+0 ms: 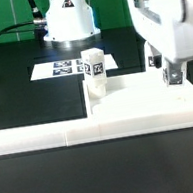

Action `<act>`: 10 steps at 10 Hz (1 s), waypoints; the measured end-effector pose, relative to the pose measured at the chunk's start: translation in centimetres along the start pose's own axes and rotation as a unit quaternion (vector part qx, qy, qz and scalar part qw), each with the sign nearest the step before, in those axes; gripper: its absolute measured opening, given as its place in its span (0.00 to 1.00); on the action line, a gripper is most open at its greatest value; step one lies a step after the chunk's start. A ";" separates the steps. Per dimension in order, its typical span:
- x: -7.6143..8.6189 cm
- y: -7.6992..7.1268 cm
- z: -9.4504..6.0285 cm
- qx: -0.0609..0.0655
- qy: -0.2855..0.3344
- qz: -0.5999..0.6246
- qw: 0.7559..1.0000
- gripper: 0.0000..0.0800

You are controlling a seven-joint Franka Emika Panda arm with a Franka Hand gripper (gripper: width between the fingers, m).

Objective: Assemble square table

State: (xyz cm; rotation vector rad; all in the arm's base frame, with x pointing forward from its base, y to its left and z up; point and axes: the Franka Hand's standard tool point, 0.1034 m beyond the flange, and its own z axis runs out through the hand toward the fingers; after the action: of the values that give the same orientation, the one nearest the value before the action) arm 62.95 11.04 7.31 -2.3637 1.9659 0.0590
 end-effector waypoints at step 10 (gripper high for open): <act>-1.0 -0.7 -0.5 -0.003 0.026 -0.496 0.868 0.81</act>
Offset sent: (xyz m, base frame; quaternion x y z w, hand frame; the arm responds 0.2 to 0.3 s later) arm 0.0000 0.0000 0.0000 0.0000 0.0000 -0.1938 0.9810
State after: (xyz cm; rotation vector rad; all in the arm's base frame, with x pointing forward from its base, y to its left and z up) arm 63.44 12.14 7.85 -3.0558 0.5412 -0.0558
